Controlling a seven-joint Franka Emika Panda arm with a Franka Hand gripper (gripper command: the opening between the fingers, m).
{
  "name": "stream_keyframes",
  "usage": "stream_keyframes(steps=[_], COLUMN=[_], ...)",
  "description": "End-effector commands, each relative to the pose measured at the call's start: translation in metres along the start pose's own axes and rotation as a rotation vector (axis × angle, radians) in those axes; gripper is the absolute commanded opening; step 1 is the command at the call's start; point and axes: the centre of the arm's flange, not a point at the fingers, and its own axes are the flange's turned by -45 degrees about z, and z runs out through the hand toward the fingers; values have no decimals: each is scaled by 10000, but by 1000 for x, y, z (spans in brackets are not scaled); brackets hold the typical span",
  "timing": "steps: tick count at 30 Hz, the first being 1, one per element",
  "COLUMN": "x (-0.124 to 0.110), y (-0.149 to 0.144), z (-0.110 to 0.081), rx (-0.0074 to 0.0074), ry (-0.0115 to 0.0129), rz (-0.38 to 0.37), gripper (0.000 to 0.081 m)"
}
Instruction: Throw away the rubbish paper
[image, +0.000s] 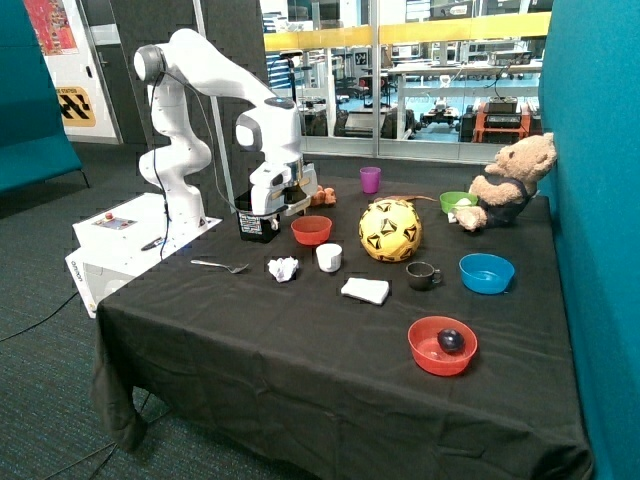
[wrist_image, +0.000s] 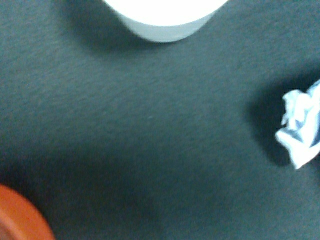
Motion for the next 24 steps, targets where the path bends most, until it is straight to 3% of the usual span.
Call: stream_keyframes(steps=[1, 7, 24], x=[11, 17, 33], y=[27, 35, 45], z=[7, 11, 51], rx=[22, 21, 21], ry=[-7, -7, -7], rz=[138, 192, 244], gripper=[806, 808, 808])
